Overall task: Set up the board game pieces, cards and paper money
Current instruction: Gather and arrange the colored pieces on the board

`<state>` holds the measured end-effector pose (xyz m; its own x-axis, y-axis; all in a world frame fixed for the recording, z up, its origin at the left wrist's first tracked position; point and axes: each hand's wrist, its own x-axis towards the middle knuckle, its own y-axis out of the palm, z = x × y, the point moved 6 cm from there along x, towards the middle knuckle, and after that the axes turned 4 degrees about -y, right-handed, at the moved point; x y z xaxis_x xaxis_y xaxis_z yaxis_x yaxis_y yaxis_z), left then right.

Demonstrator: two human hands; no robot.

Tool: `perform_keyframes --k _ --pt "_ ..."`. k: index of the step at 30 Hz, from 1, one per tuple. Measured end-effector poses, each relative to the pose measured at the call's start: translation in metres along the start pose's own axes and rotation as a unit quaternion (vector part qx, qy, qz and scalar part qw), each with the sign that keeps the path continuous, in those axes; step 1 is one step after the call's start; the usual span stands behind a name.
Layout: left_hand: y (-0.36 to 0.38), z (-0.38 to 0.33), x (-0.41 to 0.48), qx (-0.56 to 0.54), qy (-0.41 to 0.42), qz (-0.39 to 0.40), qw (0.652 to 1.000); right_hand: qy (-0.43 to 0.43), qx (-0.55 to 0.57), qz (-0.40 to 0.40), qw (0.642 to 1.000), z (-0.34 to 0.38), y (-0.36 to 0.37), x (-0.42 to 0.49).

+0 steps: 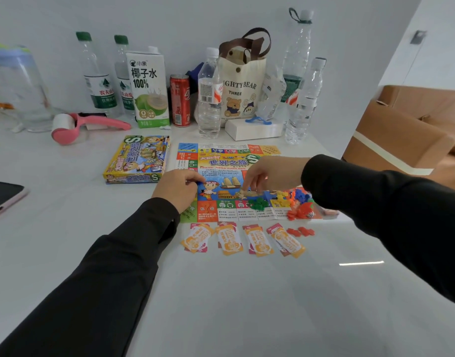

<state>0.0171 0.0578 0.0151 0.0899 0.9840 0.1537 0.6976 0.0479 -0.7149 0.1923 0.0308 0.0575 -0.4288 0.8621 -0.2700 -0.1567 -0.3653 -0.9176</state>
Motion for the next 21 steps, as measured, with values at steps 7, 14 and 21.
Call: perform_keyframes --k 7,14,21 --pt "0.0 0.0 0.0 0.002 0.006 0.0 1.0 0.005 -0.073 0.065 0.995 0.001 0.019 0.005" --pt "0.0 -0.003 -0.002 0.005 0.013 0.0 1.0 -0.022 -0.11 0.019 0.993 0.003 0.022 0.001" --pt "-0.003 -0.005 -0.001 0.021 0.003 0.042 0.999 0.009 -0.094 -0.019 0.995 -0.004 -0.001 -0.022"
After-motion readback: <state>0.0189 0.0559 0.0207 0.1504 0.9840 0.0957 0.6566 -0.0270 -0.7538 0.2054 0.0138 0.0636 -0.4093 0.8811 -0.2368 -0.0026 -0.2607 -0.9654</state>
